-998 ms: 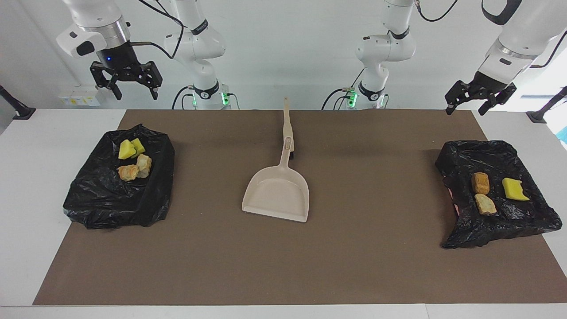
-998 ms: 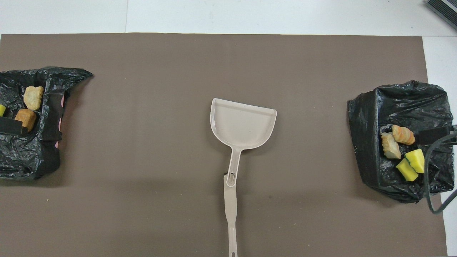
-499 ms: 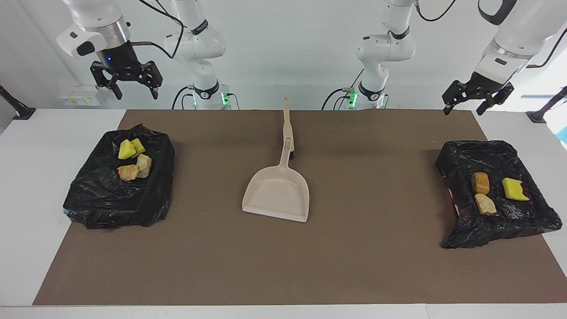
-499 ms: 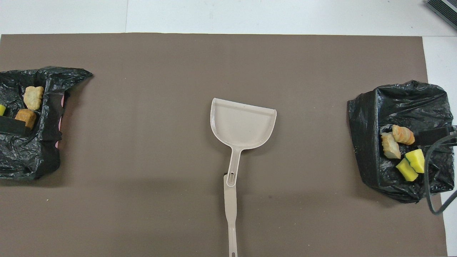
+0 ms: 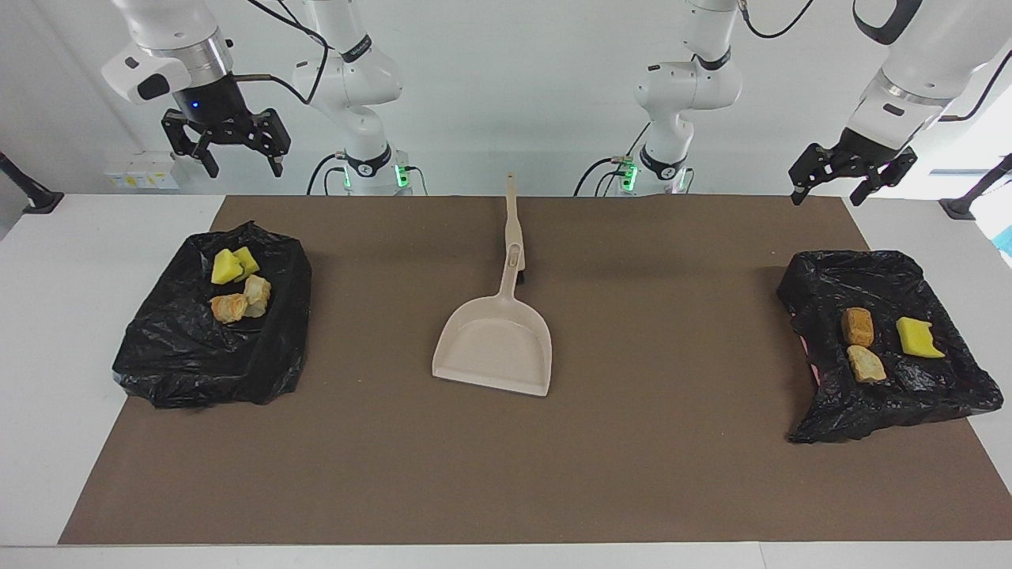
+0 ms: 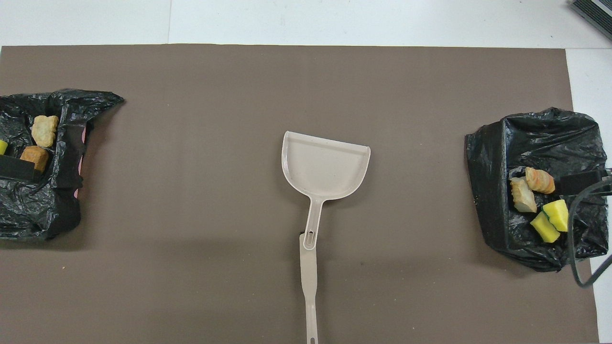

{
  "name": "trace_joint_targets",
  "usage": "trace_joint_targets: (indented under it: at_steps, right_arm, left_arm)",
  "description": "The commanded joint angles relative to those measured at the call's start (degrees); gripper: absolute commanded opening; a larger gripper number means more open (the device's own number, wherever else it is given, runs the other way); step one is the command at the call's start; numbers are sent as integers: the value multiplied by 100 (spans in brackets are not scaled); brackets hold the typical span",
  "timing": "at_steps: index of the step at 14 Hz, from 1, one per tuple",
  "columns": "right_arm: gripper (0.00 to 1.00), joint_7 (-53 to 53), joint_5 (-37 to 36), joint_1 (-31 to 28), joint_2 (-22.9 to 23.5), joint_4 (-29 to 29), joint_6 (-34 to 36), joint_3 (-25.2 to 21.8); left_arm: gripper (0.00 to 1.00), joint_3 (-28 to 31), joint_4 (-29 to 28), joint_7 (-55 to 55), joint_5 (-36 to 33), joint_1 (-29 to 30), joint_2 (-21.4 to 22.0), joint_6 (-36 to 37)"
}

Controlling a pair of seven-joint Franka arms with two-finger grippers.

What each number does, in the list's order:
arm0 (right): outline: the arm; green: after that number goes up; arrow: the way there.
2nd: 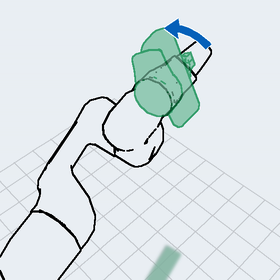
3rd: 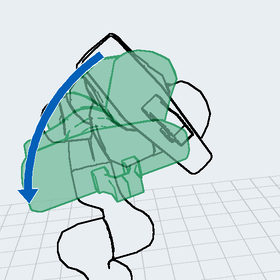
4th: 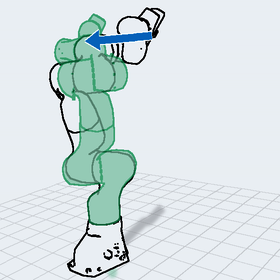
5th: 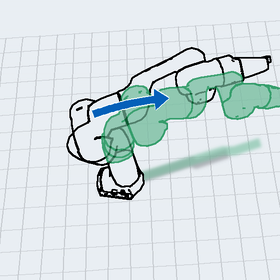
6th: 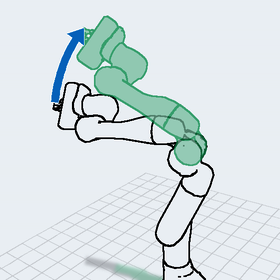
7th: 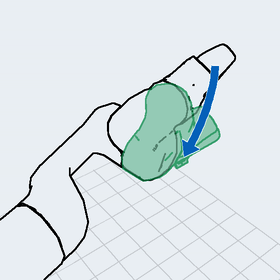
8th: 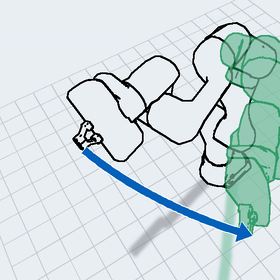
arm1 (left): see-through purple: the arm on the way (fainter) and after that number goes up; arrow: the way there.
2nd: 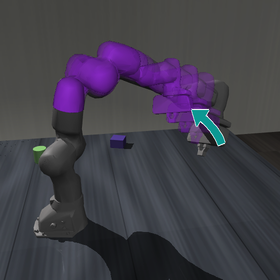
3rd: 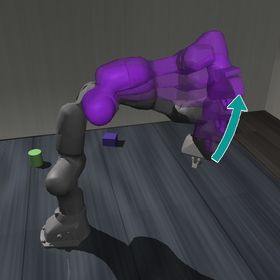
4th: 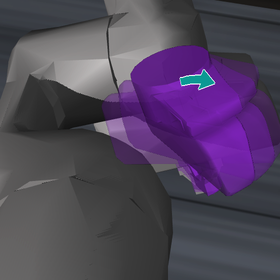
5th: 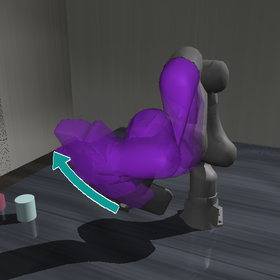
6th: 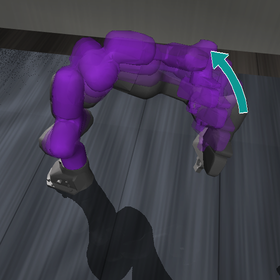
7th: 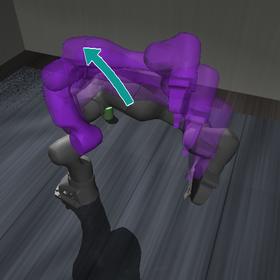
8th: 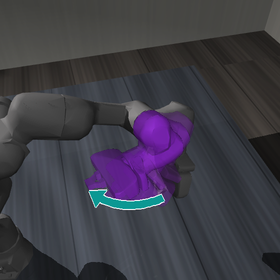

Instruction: Sweep and dump trash in bin

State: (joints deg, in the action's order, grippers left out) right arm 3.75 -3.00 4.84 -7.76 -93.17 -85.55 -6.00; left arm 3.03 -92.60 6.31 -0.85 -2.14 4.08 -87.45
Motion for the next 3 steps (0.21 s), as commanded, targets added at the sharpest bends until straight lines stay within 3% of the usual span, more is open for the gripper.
trace_joint_targets:
  at_steps: [1,3]
  right_arm:
    - [100,188,97,-79,-50,-26,91,20]
    - [100,188,97,-79,-50,-26,100,20]
  left_arm:
    - [100,31,-136,-42,-109,-93,128,-44]
    - [100,14,-136,-42,-109,-85,128,-35]
